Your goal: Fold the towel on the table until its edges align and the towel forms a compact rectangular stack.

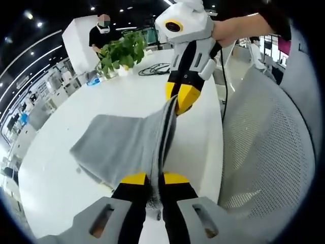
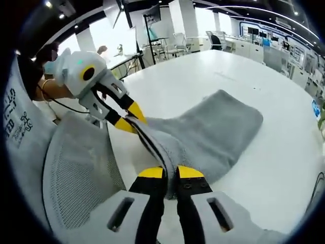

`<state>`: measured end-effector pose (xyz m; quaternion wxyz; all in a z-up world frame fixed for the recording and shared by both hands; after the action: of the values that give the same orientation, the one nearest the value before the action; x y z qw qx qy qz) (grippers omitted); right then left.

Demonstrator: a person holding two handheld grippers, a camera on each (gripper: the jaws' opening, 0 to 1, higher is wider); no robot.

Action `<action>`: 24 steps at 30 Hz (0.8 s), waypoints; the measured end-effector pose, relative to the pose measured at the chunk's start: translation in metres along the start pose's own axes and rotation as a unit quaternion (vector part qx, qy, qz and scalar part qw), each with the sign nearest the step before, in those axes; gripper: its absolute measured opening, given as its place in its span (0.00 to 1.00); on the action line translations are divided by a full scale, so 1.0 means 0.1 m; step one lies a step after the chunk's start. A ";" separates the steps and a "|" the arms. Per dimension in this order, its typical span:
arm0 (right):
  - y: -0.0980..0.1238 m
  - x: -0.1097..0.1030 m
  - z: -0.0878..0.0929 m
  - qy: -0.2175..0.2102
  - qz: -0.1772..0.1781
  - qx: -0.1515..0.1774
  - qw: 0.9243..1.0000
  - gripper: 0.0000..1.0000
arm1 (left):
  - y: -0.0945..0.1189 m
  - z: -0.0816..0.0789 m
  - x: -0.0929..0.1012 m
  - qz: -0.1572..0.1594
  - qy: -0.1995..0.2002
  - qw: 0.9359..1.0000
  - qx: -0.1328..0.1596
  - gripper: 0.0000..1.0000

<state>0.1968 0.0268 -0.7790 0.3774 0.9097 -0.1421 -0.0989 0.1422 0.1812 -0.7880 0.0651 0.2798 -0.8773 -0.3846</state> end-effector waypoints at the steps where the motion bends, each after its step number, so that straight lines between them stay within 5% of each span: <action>1: 0.01 0.00 -0.01 0.000 -0.001 0.001 1.000 0.05 | 0.02 -0.02 0.00 0.000 0.000 1.000 0.002 0.10; 24: 0.28 -0.08 -0.15 -0.011 -0.028 0.013 0.999 0.05 | 0.28 -0.22 0.01 0.002 0.004 1.000 0.029 0.09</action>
<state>0.1885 0.0210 -0.7480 0.3614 0.9169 -0.1219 -0.1173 0.1363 0.1823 -0.7528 0.0614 0.2810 -0.8883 -0.3579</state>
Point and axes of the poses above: the point that each gripper's makers call its tool centre point, and the gripper's own axes: y roughly backward along the fingers, x roughly to its right, z roughly out of its underside, the point moved 6 cm from there along y, roughly backward along the fingers, and after that the axes turned 8 degrees about z, right-handed, at the moved point
